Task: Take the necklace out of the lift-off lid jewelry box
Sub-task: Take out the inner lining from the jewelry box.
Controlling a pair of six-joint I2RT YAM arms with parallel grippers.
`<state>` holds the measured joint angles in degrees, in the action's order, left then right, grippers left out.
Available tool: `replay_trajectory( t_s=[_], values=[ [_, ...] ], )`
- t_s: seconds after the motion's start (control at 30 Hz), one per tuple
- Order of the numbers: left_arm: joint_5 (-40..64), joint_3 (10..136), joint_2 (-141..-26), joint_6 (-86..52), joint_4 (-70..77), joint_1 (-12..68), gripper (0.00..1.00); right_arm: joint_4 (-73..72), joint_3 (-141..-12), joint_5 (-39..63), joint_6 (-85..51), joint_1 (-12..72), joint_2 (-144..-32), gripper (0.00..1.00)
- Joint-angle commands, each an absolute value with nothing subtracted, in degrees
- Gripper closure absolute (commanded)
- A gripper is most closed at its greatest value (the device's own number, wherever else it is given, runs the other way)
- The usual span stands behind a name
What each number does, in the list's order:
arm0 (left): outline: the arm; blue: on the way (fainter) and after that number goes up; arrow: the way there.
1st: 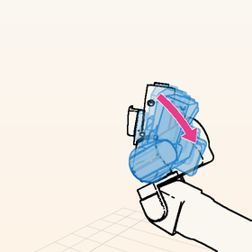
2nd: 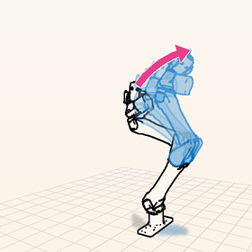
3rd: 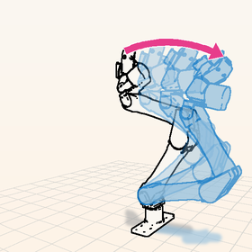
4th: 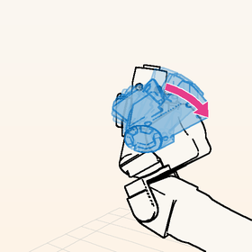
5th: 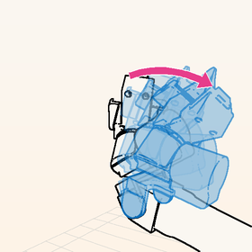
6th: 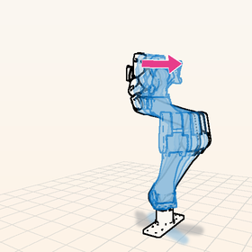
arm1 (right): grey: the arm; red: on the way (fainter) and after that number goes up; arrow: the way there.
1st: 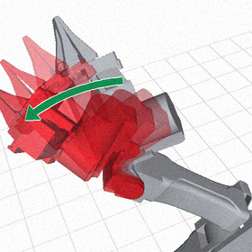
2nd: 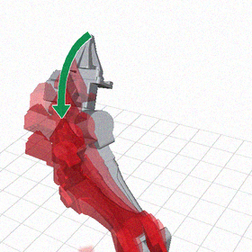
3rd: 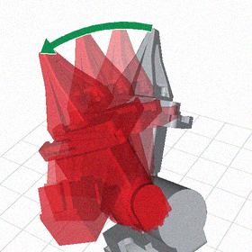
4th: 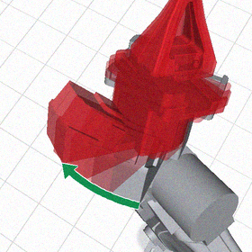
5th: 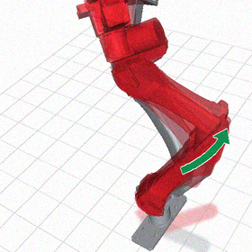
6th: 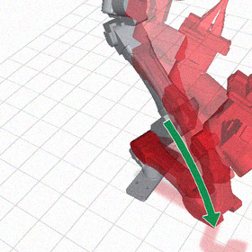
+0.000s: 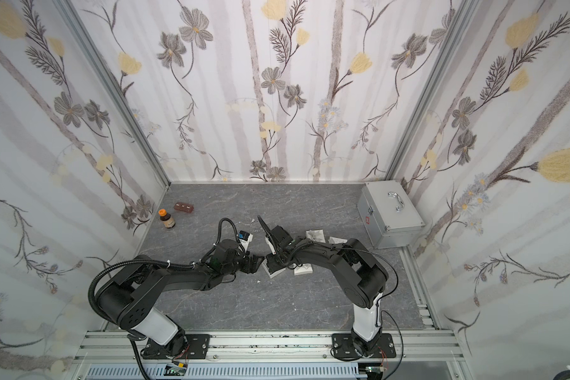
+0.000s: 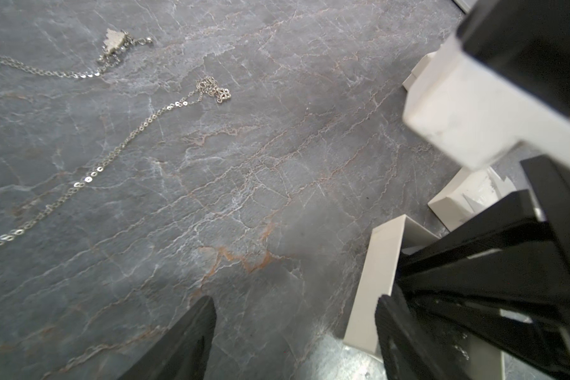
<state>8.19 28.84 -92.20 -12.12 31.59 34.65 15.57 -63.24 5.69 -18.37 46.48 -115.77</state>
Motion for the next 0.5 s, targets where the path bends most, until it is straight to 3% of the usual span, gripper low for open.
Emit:
replay_trajectory(
  t_s=[0.0, 0.47],
  values=[
    [7.5, 28.3, -93.0, -12.7, 33.9, 34.5, 0.22, 14.2, -61.7, 9.8, -18.1, 46.0, -114.9, 0.95],
    [7.3, 27.6, -94.5, -13.9, 36.3, 34.5, 0.22, 4.0, -55.3, 22.0, -18.6, 41.6, -106.8, 0.99]
  ],
)
